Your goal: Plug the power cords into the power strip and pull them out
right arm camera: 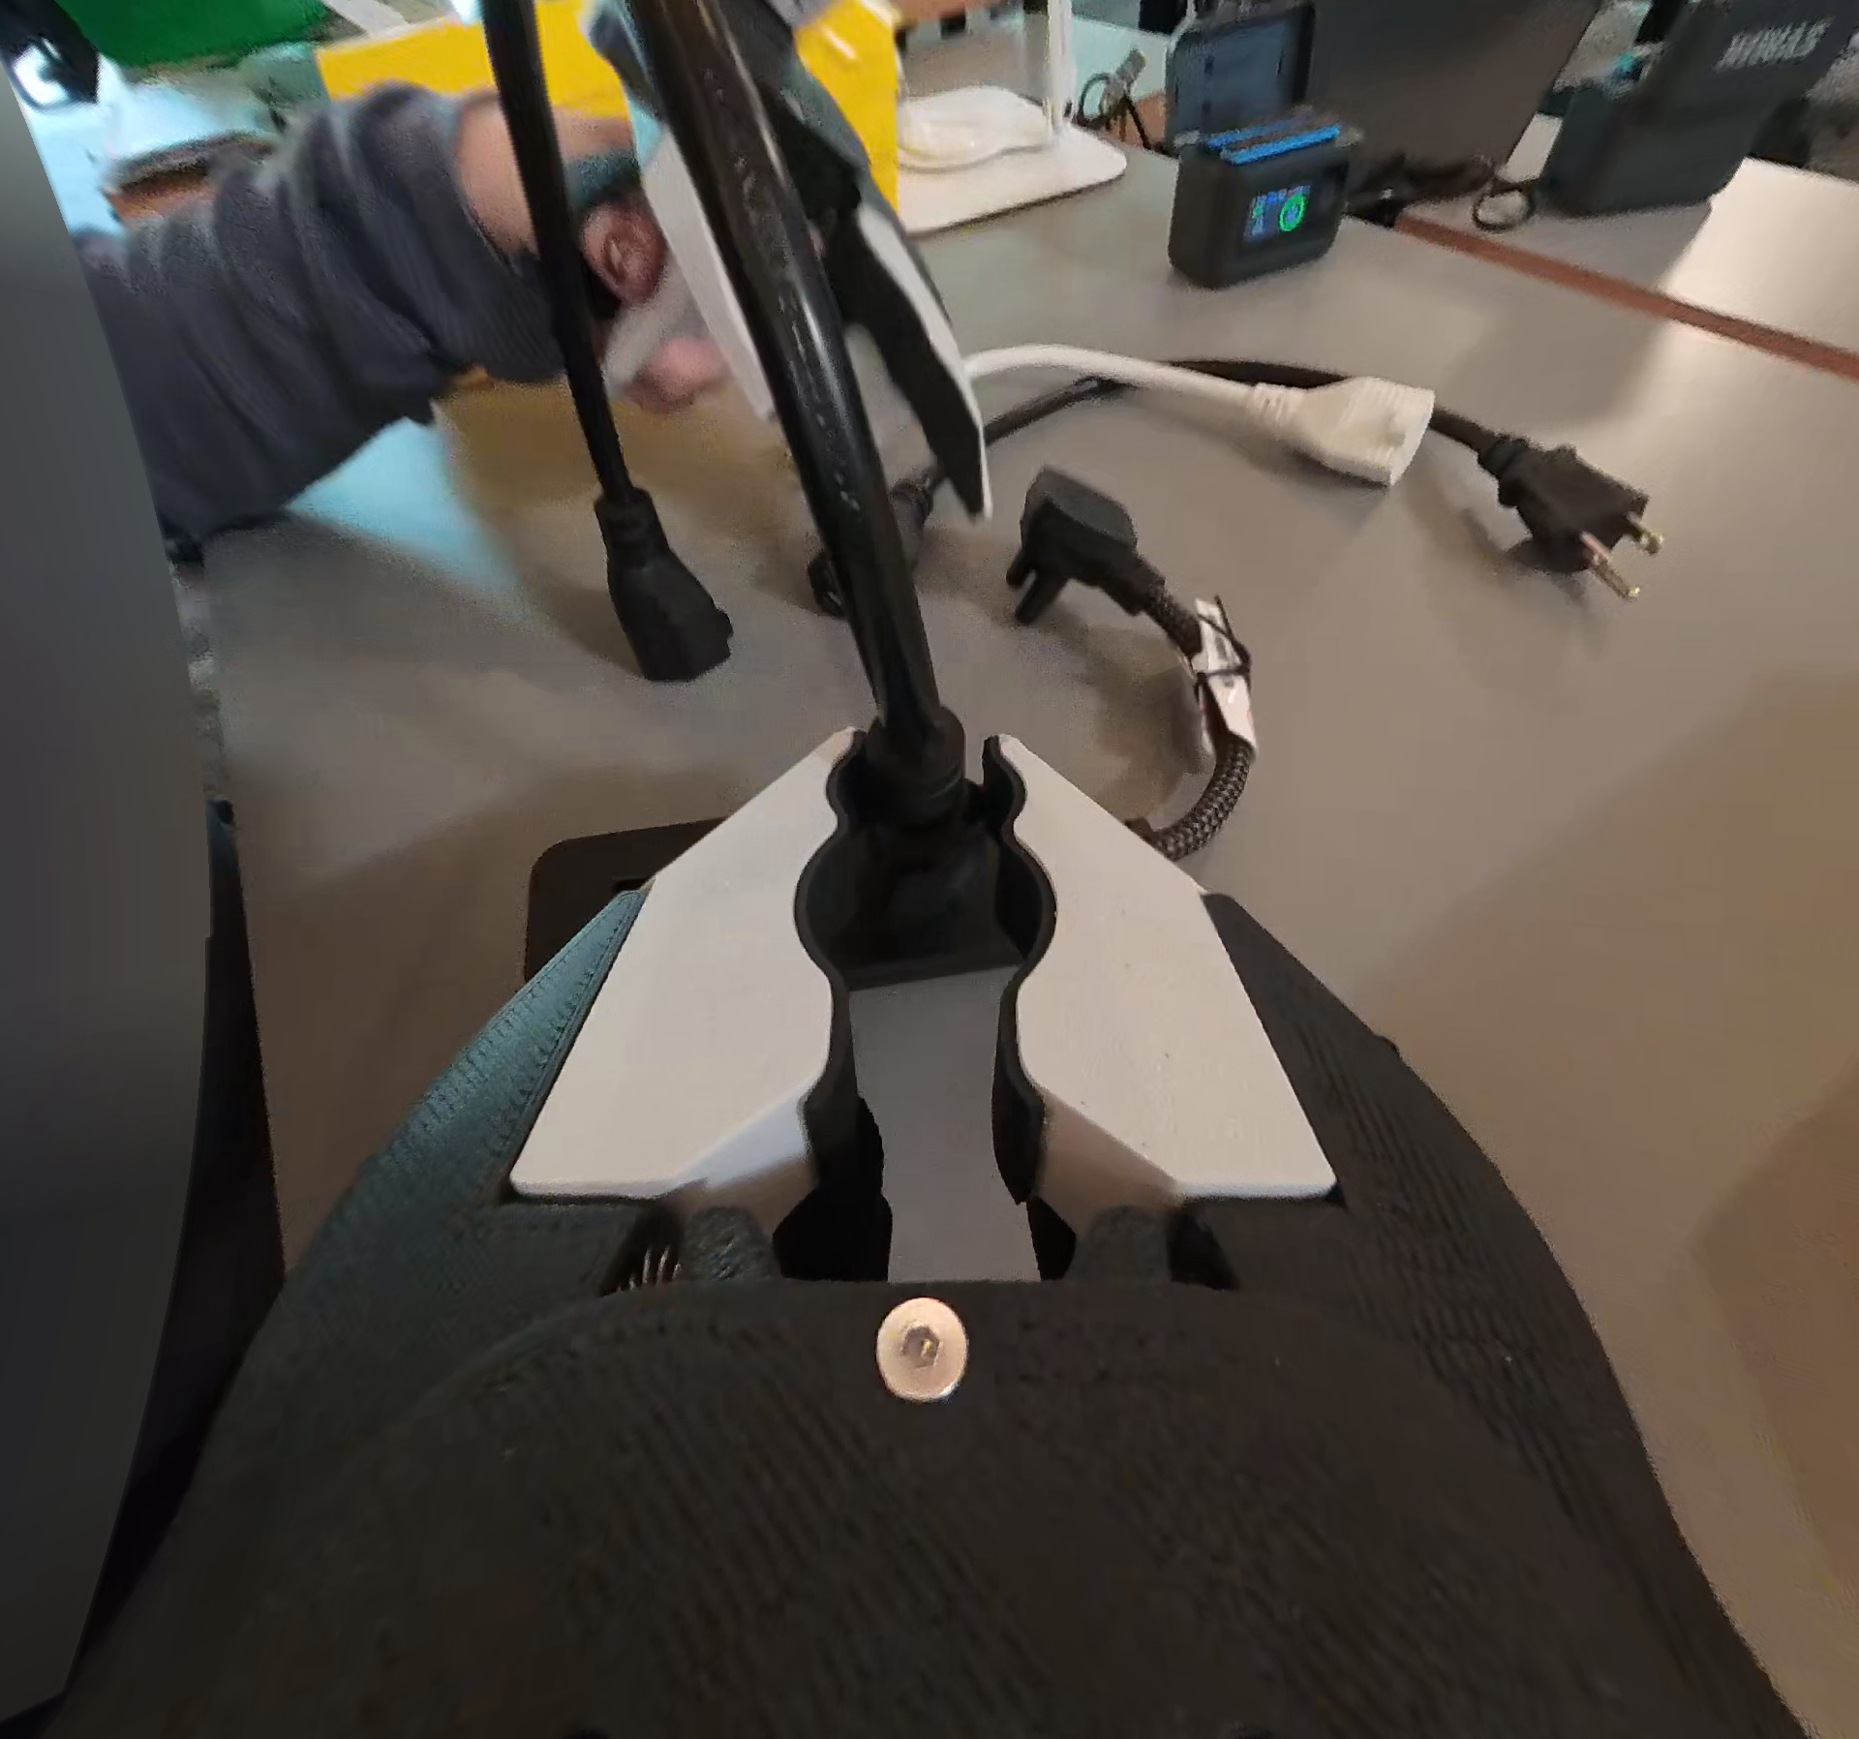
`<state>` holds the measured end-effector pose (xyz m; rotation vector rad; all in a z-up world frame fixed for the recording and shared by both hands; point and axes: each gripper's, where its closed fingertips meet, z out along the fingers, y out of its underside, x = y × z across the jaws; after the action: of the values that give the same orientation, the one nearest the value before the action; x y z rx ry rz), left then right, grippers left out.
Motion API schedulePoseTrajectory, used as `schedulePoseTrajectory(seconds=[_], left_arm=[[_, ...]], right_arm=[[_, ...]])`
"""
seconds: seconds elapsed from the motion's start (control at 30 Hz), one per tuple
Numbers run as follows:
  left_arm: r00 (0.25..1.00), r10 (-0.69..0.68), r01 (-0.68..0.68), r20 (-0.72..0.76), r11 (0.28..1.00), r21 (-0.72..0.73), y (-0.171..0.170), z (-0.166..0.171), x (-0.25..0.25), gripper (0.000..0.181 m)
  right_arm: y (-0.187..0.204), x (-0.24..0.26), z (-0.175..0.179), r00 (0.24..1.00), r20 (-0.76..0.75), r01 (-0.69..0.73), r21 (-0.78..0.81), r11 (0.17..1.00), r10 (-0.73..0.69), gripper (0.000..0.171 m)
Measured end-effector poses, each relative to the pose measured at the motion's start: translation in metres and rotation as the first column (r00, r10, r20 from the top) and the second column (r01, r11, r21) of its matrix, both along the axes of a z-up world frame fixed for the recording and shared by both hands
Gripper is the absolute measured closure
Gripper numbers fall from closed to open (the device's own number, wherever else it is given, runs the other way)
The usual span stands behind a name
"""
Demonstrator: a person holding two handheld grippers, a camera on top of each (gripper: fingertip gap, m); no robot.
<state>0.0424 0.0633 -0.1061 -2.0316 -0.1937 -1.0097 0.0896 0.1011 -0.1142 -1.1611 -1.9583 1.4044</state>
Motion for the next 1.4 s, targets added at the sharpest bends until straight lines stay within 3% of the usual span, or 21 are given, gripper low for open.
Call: schedulePoseTrajectory(seconds=[0.13, 0.27, 0.33, 0.43, 0.53, 0.63, 0.7, 0.77, 0.83, 0.87, 0.97, 1.13, 1.23, 1.4], left_arm=[[0.970, 0.153, -0.136, -0.188, 0.986, 0.097, -0.015, 0.017, -0.022, 0.117], [0.849, 0.306, -0.211, -0.432, 0.944, 0.254, -0.042, 0.036, -0.023, 0.129], [0.769, 0.371, -0.207, -0.521, 0.915, 0.346, -0.056, 0.044, -0.010, 0.138], [0.668, 0.433, -0.159, -0.605, 0.877, 0.453, -0.064, 0.052, 0.022, 0.166], [0.575, 0.457, -0.116, -0.679, 0.867, 0.484, -0.063, 0.051, 0.046, 0.166], [0.459, 0.588, -0.202, -0.666, 0.799, 0.567, -0.074, 0.066, 0.029, 0.147], [0.427, 0.688, -0.282, -0.587, 0.717, 0.637, -0.093, 0.085, 0.010, 0.132], [0.446, 0.748, -0.298, -0.491, 0.641, 0.707, -0.110, 0.105, 0.009, 0.135], [0.496, 0.738, -0.208, -0.458, 0.613, 0.762, -0.113, 0.115, 0.033, 0.140], [0.501, 0.715, -0.162, -0.488, 0.631, 0.758, -0.109, 0.112, 0.046, 0.139], [0.496, 0.558, -0.063, -0.666, 0.788, 0.613, -0.075, 0.068, 0.080, 0.137], [0.496, 0.280, -0.066, -0.822, 0.956, 0.286, -0.017, -0.017, 0.098, 0.098], [0.499, 0.202, -0.167, -0.843, 0.977, 0.135, 0.001, -0.052, 0.080, 0.080], [0.564, 0.199, -0.254, -0.802, 0.965, 0.061, 0.010, -0.074, 0.064, 0.080]], right_arm=[[0.001, -0.002, -0.011, 1.000, 0.020, 0.004, 0.064, 0.998, -0.005, 0.156], [-0.001, -0.004, -0.013, 1.000, 0.029, -0.004, 0.122, 0.992, 0.001, 0.156], [-0.002, -0.007, -0.015, 0.999, 0.037, 0.007, 0.167, 0.986, -0.013, 0.156], [-0.005, -0.014, -0.016, 0.998, 0.054, 0.030, 0.197, 0.980, -0.042, 0.155], [-0.008, -0.018, -0.017, 0.996, 0.065, 0.036, 0.237, 0.971, -0.053, 0.156], [-0.008, -0.020, -0.018, 0.996, 0.064, 0.046, 0.303, 0.952, -0.068, 0.155], [-0.008, -0.021, -0.018, 0.994, 0.079, 0.051, 0.300, 0.953, -0.078, 0.155], [-0.007, -0.024, -0.018, 0.991, 0.099, 0.062, 0.279, 0.958, -0.093, 0.155], [-0.006, -0.027, -0.018, 0.987, 0.113, 0.077, 0.266, 0.961, -0.110, 0.156], [-0.006, -0.028, -0.018, 0.986, 0.117, 0.087, 0.256, 0.963, -0.120, 0.155], [-0.007, -0.030, -0.018, 0.983, 0.126, 0.104, 0.208, 0.973, -0.132, 0.156], [-0.012, -0.031, -0.015, 0.987, 0.108, 0.095, 0.188, 0.978, -0.117, 0.155], [-0.018, -0.028, -0.006, 0.995, 0.070, 0.059, 0.179, 0.982, -0.072, 0.142], [-0.012, -0.015, 0.005, 1.000, 0.023, 0.001, 0.244, 0.970, -0.007, 0.113]])
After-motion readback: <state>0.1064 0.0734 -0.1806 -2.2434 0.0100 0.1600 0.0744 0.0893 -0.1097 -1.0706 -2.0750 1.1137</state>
